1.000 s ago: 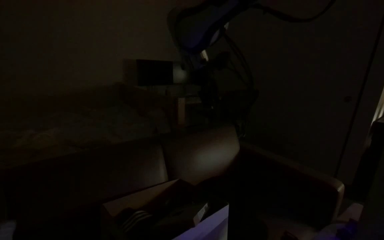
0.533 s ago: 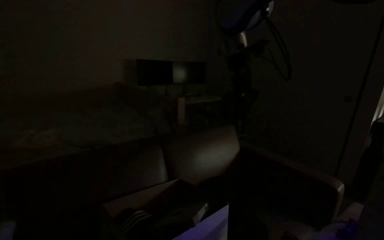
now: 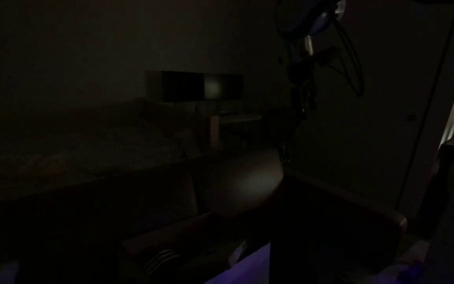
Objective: Put the book inside the box
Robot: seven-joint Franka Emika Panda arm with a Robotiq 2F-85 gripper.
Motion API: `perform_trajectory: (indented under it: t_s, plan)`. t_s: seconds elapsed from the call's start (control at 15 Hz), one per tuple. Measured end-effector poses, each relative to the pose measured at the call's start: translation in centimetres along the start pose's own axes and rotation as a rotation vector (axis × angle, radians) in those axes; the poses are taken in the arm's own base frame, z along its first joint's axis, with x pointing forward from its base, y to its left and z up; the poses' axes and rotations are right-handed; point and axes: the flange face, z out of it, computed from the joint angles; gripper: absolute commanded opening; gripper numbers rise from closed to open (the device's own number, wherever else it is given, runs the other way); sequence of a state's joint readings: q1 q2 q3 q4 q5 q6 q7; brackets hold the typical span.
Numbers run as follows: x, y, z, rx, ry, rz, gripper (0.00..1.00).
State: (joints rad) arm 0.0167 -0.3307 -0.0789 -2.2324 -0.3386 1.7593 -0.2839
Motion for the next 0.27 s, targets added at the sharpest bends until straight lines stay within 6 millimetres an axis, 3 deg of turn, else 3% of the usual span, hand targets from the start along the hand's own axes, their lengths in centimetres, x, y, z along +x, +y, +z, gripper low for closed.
perform_trajectory:
  t_s: [0.27]
  plan:
    - [0.12,-0.26,-0.09,-0.003,0.0,-0.006,1.0]
